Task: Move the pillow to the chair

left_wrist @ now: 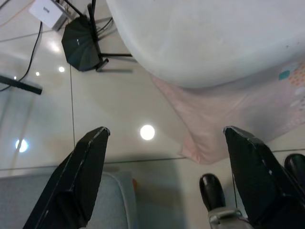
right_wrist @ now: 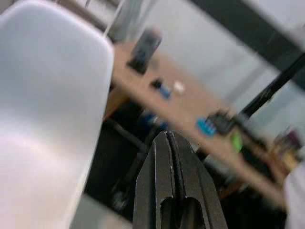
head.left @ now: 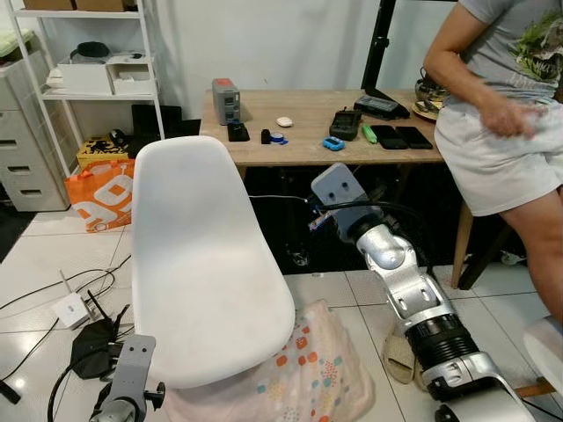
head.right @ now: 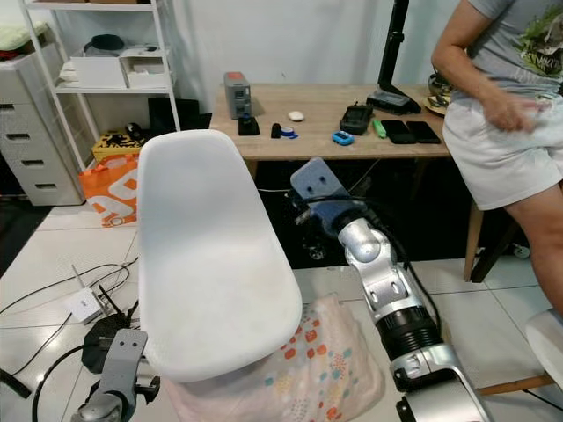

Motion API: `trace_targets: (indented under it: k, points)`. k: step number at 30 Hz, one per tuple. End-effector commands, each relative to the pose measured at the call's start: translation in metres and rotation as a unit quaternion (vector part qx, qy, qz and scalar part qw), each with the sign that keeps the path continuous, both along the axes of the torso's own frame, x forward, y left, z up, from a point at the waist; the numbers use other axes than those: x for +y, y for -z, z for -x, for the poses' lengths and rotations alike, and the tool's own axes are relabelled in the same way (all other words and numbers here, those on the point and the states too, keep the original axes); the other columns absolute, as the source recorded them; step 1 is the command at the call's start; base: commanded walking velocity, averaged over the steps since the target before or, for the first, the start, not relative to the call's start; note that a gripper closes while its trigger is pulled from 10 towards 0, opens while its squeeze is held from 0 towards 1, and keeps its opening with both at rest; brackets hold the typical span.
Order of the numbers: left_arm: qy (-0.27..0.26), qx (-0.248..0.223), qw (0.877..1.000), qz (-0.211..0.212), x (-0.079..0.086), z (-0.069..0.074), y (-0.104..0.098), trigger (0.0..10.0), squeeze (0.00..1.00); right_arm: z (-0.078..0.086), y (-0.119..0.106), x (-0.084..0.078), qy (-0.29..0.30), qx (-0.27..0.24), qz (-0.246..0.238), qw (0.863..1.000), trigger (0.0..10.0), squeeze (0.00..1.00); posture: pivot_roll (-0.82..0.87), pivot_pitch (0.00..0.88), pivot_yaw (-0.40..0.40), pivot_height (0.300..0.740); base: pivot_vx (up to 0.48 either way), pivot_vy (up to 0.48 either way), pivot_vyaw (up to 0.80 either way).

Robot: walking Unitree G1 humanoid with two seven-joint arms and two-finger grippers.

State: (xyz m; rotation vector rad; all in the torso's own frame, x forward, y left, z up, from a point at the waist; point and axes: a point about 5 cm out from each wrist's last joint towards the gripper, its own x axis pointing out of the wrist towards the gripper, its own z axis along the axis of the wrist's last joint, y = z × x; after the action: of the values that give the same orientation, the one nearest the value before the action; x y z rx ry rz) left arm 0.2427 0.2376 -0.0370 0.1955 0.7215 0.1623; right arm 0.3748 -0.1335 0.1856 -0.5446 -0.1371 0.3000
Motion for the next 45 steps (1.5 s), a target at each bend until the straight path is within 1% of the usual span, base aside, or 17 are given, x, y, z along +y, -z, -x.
trace_targets:
  k: [1,2,3,4,6,8,10,12,13,14,15,18,20,24,27,31,45]
  points:
    - [-0.007,0.007,1.000,0.011,-0.003,0.002,0.003,10.0,0.00,0.002,0.042,-0.018,0.043,0.094,-0.015,0.995,10.0,0.00,-0.16,0.032,-0.026,0.740,0.000,0.000,0.00]
    - [-0.007,0.007,1.000,0.010,-0.004,0.001,0.003,10.0,0.00,0.011,0.082,-0.035,0.082,0.178,-0.018,0.980,10.0,0.00,-0.16,0.032,-0.028,0.740,0.000,0.000,0.00]
    - [-0.007,0.007,1.000,0.010,-0.004,0.001,0.003,10.0,0.00,0.011,0.082,-0.035,0.082,0.178,-0.018,0.980,10.0,0.00,-0.16,0.032,-0.028,0.740,0.000,0.000,0.00]
    - [-0.006,0.008,1.000,0.009,-0.004,0.001,0.002,10.0,0.00,0.023,0.111,-0.049,0.116,0.235,-0.033,0.964,10.0,0.00,-0.16,0.032,-0.029,0.740,0.000,0.000,0.00]
    - [-0.006,0.008,1.000,0.009,-0.004,0.001,0.002,10.0,0.00,0.023,0.111,-0.049,0.116,0.235,-0.033,0.964,10.0,0.00,-0.16,0.032,-0.029,0.740,0.000,0.000,0.00]
    - [0.003,0.009,1.000,0.004,-0.006,0.000,0.002,10.0,0.00,0.064,0.170,-0.070,0.169,0.360,-0.048,0.916,10.0,0.00,-0.14,0.032,-0.035,0.740,0.000,0.000,0.00]
    - [0.003,0.009,1.000,0.004,-0.006,0.000,0.002,10.0,0.00,0.064,0.170,-0.070,0.169,0.360,-0.048,0.916,10.0,0.00,-0.14,0.032,-0.035,0.740,0.000,0.000,0.00]
    - [0.020,0.013,1.000,-0.007,-0.007,0.000,0.003,10.0,0.00,0.108,0.212,-0.078,0.194,0.455,-0.064,0.866,10.0,0.00,-0.14,0.029,-0.034,0.740,0.000,0.000,0.00]
    - [0.020,0.013,1.000,-0.007,-0.007,0.000,0.003,10.0,0.00,0.108,0.212,-0.078,0.194,0.455,-0.064,0.866,10.0,0.00,-0.14,0.029,-0.034,0.740,0.000,0.000,0.00]
    - [0.034,0.020,0.999,-0.011,-0.010,0.001,0.004,10.0,0.00,0.126,0.226,-0.081,0.206,0.488,-0.063,0.846,10.0,0.00,-0.14,0.029,-0.034,0.740,0.000,0.000,0.00]
    - [0.044,0.025,0.999,-0.014,-0.011,0.003,0.006,10.0,0.00,0.139,0.235,-0.084,0.208,0.518,-0.044,0.829,10.0,0.00,-0.14,0.027,-0.036,0.740,0.000,0.000,0.00]
    - [0.050,0.029,0.998,-0.013,-0.013,0.004,0.007,10.0,0.00,0.140,0.236,-0.083,0.205,0.516,-0.039,0.831,10.0,0.00,-0.14,0.026,-0.037,0.740,0.000,0.000,0.00]
    - [0.058,0.037,0.998,-0.013,-0.015,0.007,0.009,10.0,0.00,0.138,0.235,-0.078,0.186,0.515,-0.035,0.836,10.0,0.00,-0.13,0.022,-0.040,0.740,0.000,-0.294,0.00]
    - [0.061,0.041,0.997,-0.014,-0.016,0.008,0.011,10.0,0.00,0.139,0.237,-0.076,0.170,0.520,-0.033,0.836,10.0,0.00,-0.13,0.021,-0.042,0.740,0.000,-0.358,0.00]
    - [0.060,0.042,0.997,-0.012,-0.015,0.009,0.011,10.0,0.00,0.136,0.234,-0.077,0.158,0.516,-0.034,0.841,10.0,0.00,-0.13,0.016,-0.039,0.740,0.000,-0.397,0.67]
    - [0.059,0.042,0.997,-0.013,-0.015,0.010,0.012,10.0,0.00,0.136,0.234,-0.076,0.157,0.518,-0.040,0.840,10.0,0.00,-0.13,0.015,-0.039,0.740,0.000,-0.349,0.80]
    - [0.054,0.040,0.998,-0.016,-0.013,0.008,0.010,10.0,0.00,0.133,0.233,-0.071,0.139,0.517,-0.036,0.844,10.0,0.00,-0.13,0.024,-0.035,0.740,0.000,0.000,0.80]
